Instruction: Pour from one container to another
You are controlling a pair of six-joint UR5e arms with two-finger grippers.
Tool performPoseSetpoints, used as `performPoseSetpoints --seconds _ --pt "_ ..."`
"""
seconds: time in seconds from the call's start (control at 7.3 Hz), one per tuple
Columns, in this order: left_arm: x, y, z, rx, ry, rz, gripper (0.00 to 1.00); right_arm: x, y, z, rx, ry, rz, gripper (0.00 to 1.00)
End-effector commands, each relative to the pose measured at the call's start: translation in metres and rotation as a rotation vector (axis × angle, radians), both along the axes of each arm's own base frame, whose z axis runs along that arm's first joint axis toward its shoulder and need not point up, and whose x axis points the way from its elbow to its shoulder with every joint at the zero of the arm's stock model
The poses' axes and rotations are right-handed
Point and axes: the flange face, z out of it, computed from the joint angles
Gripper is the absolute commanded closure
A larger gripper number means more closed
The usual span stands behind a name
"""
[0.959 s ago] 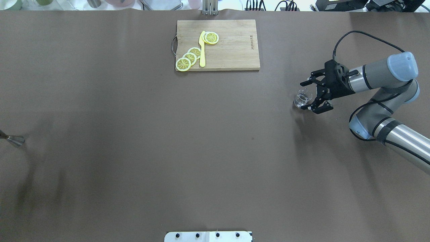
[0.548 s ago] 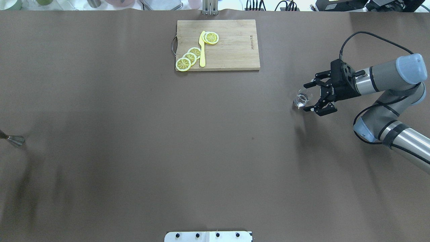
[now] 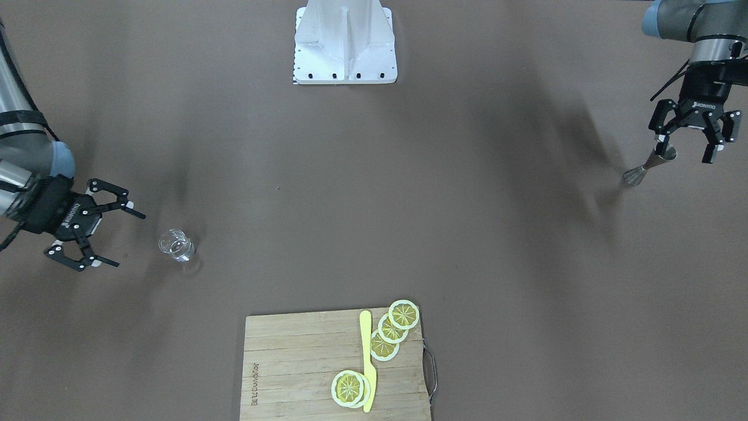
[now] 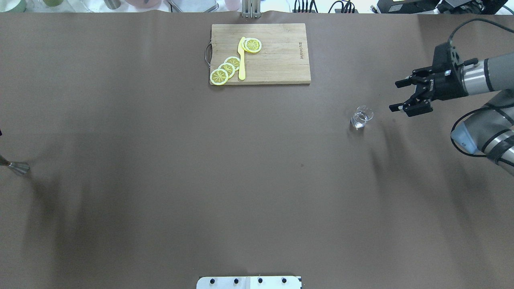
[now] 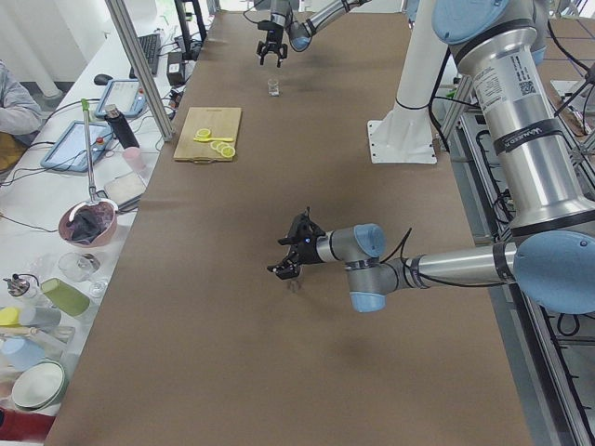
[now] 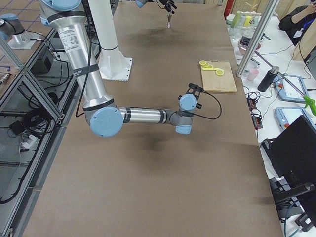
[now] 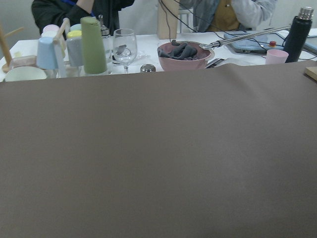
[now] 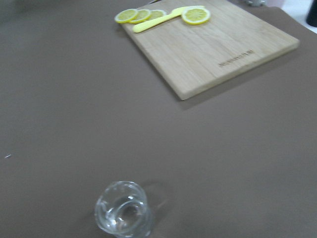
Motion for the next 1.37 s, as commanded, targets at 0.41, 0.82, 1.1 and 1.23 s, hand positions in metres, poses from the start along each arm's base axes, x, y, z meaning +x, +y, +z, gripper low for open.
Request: performPoseSetpoints --seconds 0.41,0.82,1.1,1.23 --pt "-0.12 -0.152 -0.009 -0.602 0.047 0.022 0.01 0.107 -0.047 -0.011 -0.573 0.289 0.321 0.0" --pt "-0.181 -0.188 0.018 -0.916 0.016 0.076 0.01 0.153 -0.025 0.002 -0.917 0.431 0.353 0.0" --pt "-0.219 -0.181 0.026 -0.836 -0.128 0.296 0.01 0.203 0.027 0.067 -1.082 0.441 0.384 0.0" --pt "-0.213 -0.171 0.032 -0.786 -0.042 0.404 0.01 0.225 0.037 0.078 -1.172 0.442 0.403 0.0"
